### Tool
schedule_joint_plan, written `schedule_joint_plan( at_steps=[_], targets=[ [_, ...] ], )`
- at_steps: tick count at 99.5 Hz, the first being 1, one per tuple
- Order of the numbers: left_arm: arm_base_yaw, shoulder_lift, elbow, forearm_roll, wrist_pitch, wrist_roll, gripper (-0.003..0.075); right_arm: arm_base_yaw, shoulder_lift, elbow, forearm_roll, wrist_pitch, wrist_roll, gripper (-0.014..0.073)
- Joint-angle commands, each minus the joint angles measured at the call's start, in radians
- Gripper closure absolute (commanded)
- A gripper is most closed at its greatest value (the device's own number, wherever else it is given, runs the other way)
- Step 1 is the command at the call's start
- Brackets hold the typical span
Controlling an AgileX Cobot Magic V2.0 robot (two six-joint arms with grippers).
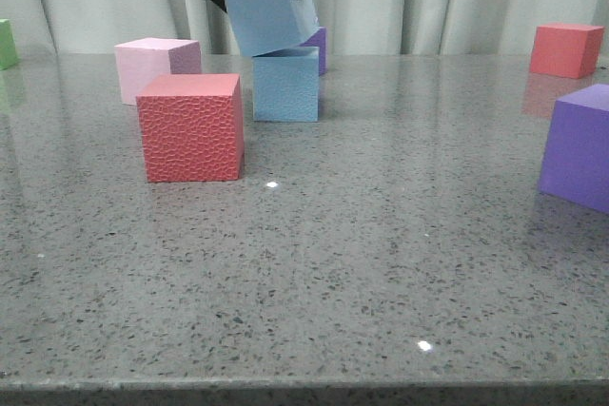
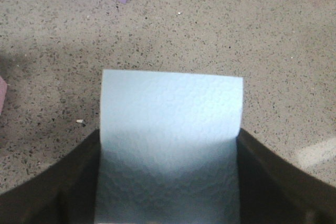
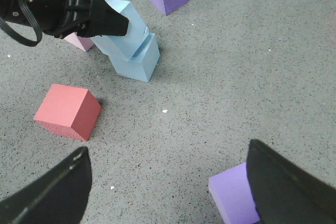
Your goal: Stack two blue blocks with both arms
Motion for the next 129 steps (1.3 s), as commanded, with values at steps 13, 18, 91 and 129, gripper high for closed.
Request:
schedule_joint_plan(
  at_steps=[13,18,91,129],
  targets=[
    [-0.010,-0.052,-0.035,-0.012,-0.066,-0.002,0.0191,-0.002,-0.022,-0.019,-0.037,-0.052,-0.003,-0.0007],
    [-0.010,-0.052,-0.035,-0.012,-0.066,-0.002,0.0170,-0.002,-0.022,-0.019,-0.037,-0.052,-0.003,-0.0007],
    [-0.010,-0.305,0.076,0.062,-0.084,0.086,0.0186,-0.002,-0.143,0.056,-0.107,-0.132,-0.003,-0.0007],
    [-0.010,-0.692,0.508,0.163,-0.262,0.095,0.0335,-0.002,-0.283,0.260,-0.108,-0.264,-0.003,-0.0004]
  ],
)
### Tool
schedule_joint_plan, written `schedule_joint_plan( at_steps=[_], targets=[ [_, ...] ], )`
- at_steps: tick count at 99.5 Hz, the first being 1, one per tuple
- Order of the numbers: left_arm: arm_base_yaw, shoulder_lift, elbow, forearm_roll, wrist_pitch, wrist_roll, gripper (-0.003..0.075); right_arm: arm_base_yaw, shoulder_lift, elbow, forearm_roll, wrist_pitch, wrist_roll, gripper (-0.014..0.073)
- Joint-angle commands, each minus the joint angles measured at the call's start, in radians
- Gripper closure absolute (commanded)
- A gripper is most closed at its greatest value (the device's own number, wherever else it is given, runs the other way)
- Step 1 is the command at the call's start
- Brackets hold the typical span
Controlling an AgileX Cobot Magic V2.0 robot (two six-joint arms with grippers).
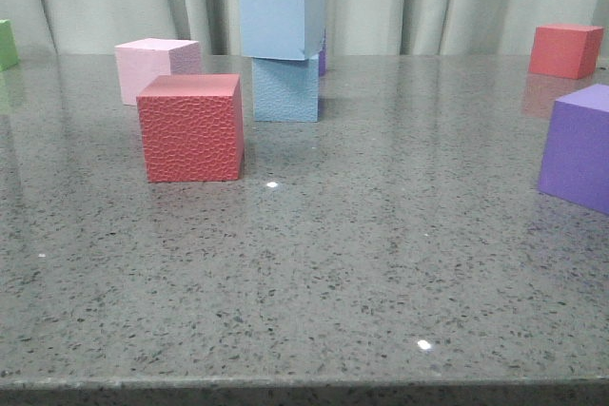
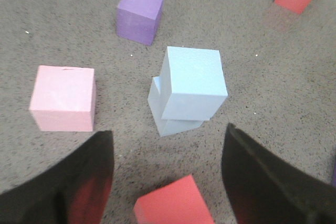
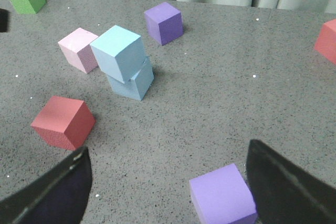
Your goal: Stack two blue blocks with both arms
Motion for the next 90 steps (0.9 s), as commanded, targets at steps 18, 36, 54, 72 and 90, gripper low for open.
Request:
schedule_joint_plan(
  at_steps=[18,36,54,72,90],
  targets=[
    [-0.010,-0.309,0.230,0.043,-0.154,0.004,0.0476,-0.002,-0.093,0.092,-0.037,-0.130,-0.003,0.0178],
    [-0.010,-0.490,0.384,0.056,-0.220,0.004,0.0649,-0.002,-0.150,0.145,-0.037,-0.139,-0.002,0.0532],
    [-0.010,-0.647,0.528,0.070,-0.286,0.004,0.0738,-0.002,-0.187,0.185,-0.040,-0.151,-0.002,0.0706],
    [-0.010,-0.769,0.654,0.087,-0.333,0.004,0.0738,-0.002,-0.254,0.262,-0.069,-0.233,-0.002,0.0707],
    [-0.010,-0.868,0.779,0.087,-0.406,0.004,0.0738,-0.002,-0.367,0.382,-0.108,-0.361,-0.003,0.0707]
  ],
)
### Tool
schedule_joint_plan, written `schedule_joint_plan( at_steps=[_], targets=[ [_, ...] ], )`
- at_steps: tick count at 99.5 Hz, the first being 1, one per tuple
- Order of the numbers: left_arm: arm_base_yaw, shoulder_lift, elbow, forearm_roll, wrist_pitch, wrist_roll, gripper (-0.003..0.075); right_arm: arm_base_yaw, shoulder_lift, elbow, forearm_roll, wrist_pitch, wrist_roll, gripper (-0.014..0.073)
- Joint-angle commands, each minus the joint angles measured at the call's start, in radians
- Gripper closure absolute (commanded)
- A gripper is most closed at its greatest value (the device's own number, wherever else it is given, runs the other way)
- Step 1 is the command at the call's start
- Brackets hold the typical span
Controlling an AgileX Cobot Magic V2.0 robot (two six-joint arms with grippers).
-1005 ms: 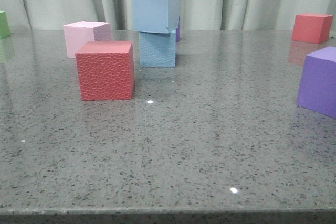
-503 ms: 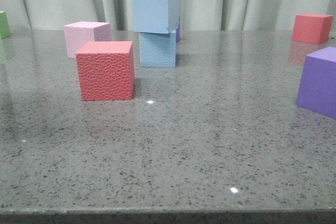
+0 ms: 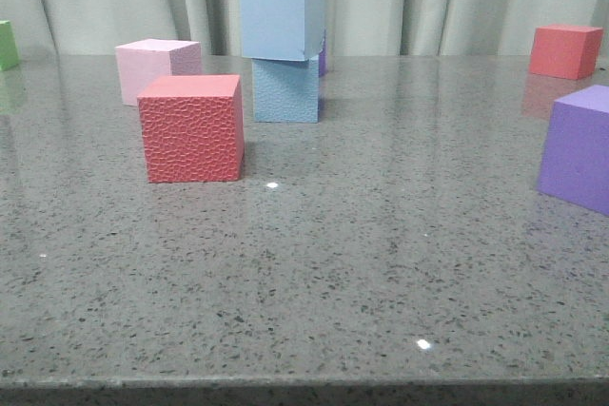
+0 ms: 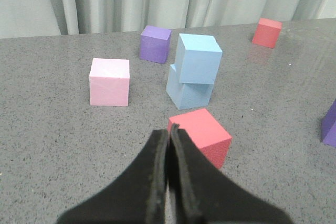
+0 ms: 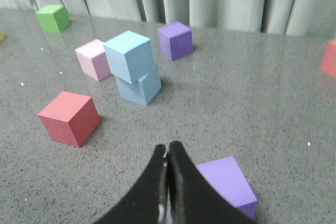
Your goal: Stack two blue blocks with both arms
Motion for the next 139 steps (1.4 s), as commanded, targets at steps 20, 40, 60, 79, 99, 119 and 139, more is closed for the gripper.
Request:
schedule_joint_plan(
  at_steps=[20,40,60,79,99,119,139],
  targets=[
    [-0.010,-0.124,0.130,0.002,-0.160,0.000,0.0738,-0.002,-0.175,0.160,-0.072,-0.222,-0.005,0.0707],
    [-0.010,-0.188,0.178,0.002,-0.179,0.000,0.0738,-0.002,-0.282,0.234,-0.073,-0.246,-0.005,0.0707],
    [-0.010,-0.193,0.180,0.002,-0.182,0.000,0.0738,-0.002,-0.293,0.241,-0.072,-0.245,-0.005,0.0707],
    [-0.010,-0.193,0.181,0.002,-0.182,0.000,0.0738,-0.002,-0.293,0.241,-0.072,-0.245,-0.005,0.0707],
    [-0.010,-0.193,0.181,0.002,-0.182,0.000,0.0738,-0.002,-0.293,0.241,-0.072,-0.245,-0.005,0.0707],
    [-0.010,-0.193,0.187,0.002,-0.184,0.000,0.0738,-0.002,-0.293,0.241,-0.072,-0.245,-0.005,0.0707],
    [-0.008,-0.193,0.230,0.016,-0.195,0.000,0.0739,-0.002,-0.293,0.241,-0.072,-0.245,-0.005,0.0707]
  ],
)
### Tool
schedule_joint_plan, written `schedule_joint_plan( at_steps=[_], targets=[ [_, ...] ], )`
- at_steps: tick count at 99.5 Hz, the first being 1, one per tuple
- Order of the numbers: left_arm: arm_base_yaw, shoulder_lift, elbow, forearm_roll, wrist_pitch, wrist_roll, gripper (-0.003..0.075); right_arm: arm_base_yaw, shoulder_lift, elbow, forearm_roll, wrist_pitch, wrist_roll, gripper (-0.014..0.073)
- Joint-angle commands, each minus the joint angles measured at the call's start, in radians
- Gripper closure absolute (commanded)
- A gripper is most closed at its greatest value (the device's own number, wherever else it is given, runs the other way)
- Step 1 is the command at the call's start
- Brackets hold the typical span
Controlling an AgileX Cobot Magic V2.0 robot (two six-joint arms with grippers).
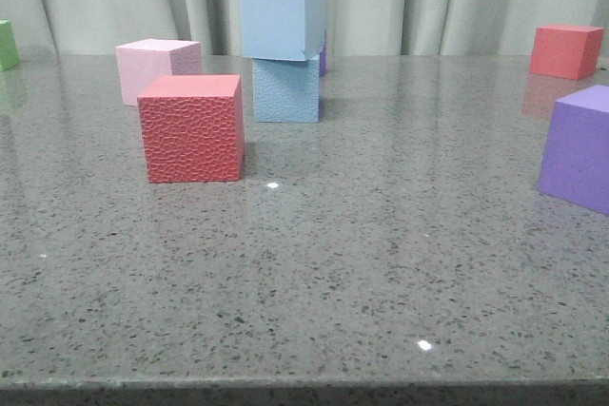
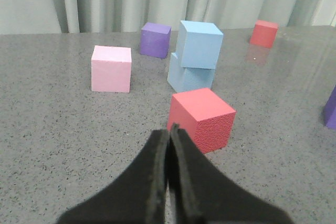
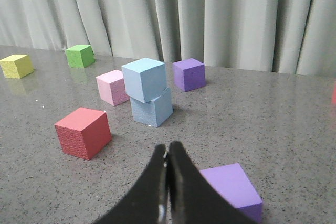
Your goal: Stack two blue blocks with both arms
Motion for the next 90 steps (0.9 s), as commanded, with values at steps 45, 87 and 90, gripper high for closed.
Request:
schedule_joint_plan(
  at_steps=[45,87,90],
  targets=[
    [0.285,-0.117,0.178,0.015,-0.361,0.129,0.0739,-0.002,0.010,-0.021,-0.030,-0.077,-0.005,0.0707],
    [0.586,-0.290,0.349,-0.022,-0.366,0.229,0.0738,-0.002,0.010,-0.021,-0.030,-0.077,-0.005,0.0707],
    [0.590,-0.296,0.360,-0.025,-0.368,0.229,0.0738,-0.002,0.010,-0.021,-0.030,-0.077,-0.005,0.0707]
  ],
)
